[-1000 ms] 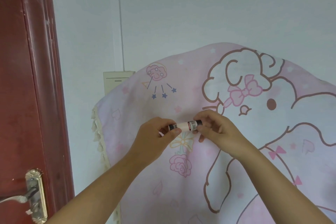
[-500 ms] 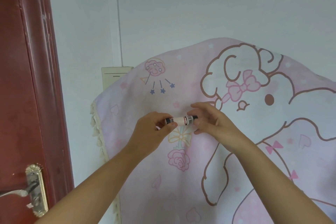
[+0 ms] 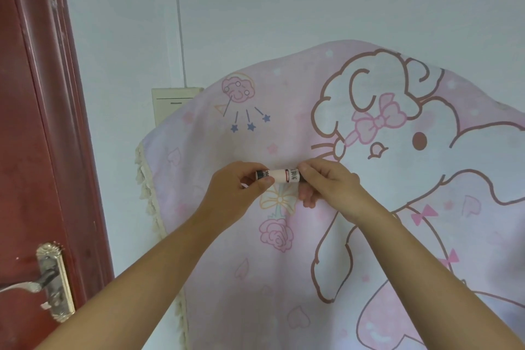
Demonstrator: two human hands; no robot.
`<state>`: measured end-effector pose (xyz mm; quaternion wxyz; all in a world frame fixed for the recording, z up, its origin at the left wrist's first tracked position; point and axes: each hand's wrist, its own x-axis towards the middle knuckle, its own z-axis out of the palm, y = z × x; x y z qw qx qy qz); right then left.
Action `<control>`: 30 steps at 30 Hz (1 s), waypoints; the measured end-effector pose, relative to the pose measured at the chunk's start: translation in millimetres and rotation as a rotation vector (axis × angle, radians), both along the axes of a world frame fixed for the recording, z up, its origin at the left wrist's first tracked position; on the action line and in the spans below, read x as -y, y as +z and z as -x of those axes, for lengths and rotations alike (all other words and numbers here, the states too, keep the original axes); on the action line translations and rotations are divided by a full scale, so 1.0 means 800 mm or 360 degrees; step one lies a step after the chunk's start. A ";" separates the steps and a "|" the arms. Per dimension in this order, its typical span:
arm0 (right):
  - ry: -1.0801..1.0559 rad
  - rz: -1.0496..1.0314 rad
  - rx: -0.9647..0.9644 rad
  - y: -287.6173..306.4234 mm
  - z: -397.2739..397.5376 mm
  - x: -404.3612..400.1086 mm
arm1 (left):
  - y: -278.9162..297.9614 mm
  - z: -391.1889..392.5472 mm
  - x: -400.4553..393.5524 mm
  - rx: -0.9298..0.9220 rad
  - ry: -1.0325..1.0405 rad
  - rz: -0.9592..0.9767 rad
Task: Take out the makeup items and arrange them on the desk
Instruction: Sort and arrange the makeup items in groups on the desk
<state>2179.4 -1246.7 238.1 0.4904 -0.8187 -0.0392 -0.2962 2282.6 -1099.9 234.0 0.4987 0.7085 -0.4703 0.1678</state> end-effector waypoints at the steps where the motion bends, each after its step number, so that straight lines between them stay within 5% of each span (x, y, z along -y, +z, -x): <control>1: -0.0005 0.0003 0.0037 -0.001 0.000 0.000 | -0.001 0.000 0.000 0.0001 -0.0005 -0.0005; 17: 0.0024 0.0001 0.0145 -0.011 0.007 0.001 | -0.010 0.000 0.002 -0.0057 -0.0022 -0.0040; 23: 0.0112 0.0094 -0.0028 -0.029 0.012 -0.001 | -0.035 -0.001 -0.011 -0.0021 -0.0128 -0.0485; 30: 0.0130 0.0291 -0.0419 -0.121 0.013 -0.031 | -0.142 0.009 -0.047 -0.0653 -0.0339 -0.0948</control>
